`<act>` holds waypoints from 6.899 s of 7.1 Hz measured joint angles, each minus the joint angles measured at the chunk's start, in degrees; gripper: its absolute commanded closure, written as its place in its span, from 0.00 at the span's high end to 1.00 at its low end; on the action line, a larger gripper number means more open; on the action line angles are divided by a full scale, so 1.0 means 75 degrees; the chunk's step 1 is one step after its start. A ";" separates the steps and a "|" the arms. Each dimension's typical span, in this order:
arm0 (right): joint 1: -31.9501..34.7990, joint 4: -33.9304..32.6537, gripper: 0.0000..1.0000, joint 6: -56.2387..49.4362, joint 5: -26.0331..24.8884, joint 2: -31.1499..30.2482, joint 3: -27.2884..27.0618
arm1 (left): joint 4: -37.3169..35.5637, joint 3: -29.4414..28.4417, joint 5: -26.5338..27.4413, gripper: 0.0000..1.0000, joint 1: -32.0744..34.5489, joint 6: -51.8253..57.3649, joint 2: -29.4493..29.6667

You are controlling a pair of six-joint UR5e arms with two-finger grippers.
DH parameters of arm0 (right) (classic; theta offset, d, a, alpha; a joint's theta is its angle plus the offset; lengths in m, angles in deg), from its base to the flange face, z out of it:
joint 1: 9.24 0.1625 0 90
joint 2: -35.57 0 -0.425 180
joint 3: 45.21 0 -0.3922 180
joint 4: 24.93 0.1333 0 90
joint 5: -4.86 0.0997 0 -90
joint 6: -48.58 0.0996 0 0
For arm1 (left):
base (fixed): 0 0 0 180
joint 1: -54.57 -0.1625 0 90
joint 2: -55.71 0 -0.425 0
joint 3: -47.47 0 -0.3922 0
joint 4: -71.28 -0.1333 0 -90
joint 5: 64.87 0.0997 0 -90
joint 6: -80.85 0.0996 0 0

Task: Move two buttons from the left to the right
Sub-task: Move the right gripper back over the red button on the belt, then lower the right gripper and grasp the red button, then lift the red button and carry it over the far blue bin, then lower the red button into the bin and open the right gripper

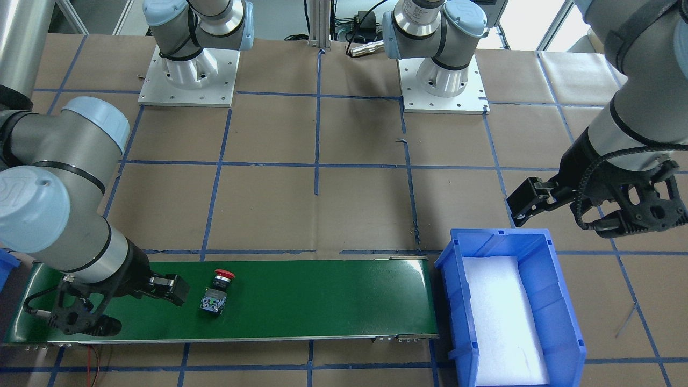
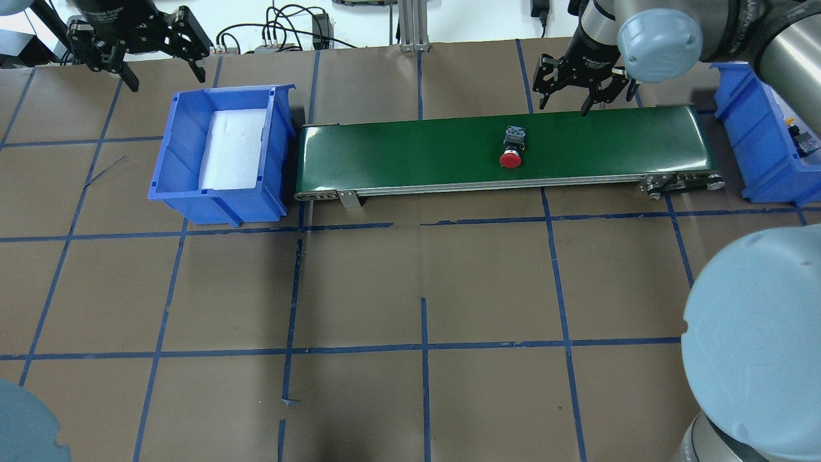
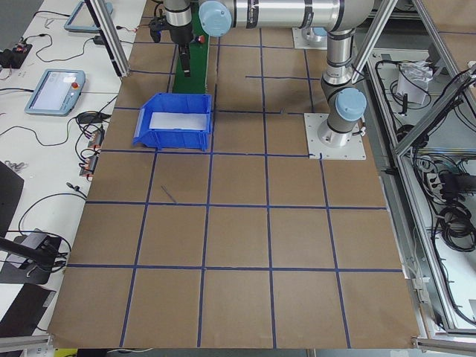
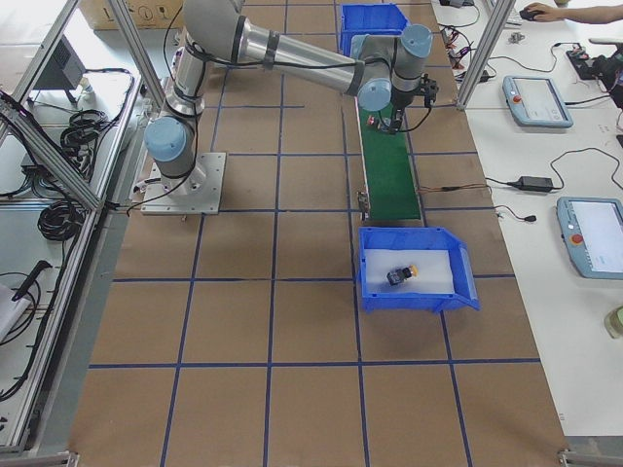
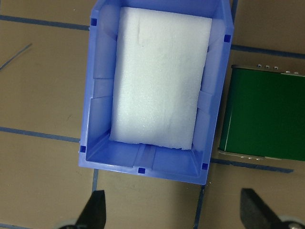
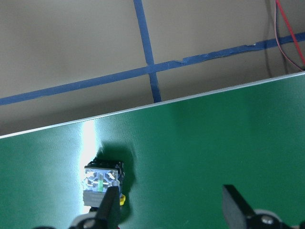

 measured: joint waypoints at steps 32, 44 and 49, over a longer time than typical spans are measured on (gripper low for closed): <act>-0.4064 0.1887 0.08 -0.9060 -0.0518 0.2670 0.4453 | -0.0141 0.0059 -0.0004 1.00 0.0083 0.0135 0.0684; -0.4075 0.1382 0.40 -0.9065 -0.0277 0.3649 0.5039 | -0.0295 0.0061 0.0542 1.00 0.0307 0.0057 0.0653; -0.4075 0.1393 0.45 -0.9060 -0.0274 0.3657 0.5028 | -0.0293 0.0056 0.0438 1.00 0.0232 0.0050 0.0660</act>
